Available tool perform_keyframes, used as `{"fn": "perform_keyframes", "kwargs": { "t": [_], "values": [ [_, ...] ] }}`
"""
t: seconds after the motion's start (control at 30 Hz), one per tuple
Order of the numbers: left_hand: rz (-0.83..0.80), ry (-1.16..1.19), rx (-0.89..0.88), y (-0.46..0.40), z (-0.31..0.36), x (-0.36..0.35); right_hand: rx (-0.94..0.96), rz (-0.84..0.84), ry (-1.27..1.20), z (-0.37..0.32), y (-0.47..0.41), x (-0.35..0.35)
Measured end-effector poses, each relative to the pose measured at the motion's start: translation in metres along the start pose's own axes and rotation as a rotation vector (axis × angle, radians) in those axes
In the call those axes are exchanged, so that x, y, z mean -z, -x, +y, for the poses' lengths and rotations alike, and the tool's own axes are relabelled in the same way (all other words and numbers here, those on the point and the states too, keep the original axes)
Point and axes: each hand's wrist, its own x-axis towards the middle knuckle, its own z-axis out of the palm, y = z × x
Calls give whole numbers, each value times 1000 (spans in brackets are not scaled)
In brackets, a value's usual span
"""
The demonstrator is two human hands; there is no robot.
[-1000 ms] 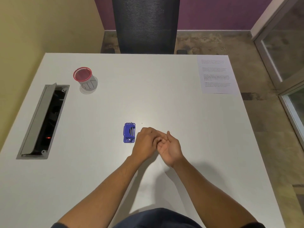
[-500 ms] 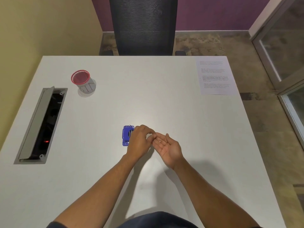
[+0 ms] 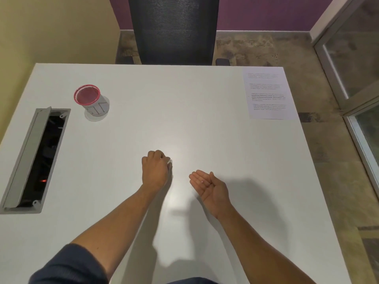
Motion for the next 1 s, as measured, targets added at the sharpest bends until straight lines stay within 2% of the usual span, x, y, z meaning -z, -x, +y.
{"fn": "perform_keyframes", "kwargs": {
  "t": [0.1,0.27,0.43,0.77,1.0],
  "values": [
    [-14,-38,2,-9,4,-6,-12,17,5,-1,-4,-1],
    [-127,-164,28,-14,3,-15,-20,36,11,-2,-10,1],
    [-129,-173,26,-23,4,-15,-18,45,37,-4,-14,4],
    [-179,-262,-125,-21,7,-8,-19,43,45,-1,-14,3],
    [-223,-413,-252,-26,15,-3,-18,59,50,1,-14,7]
  ]
}}
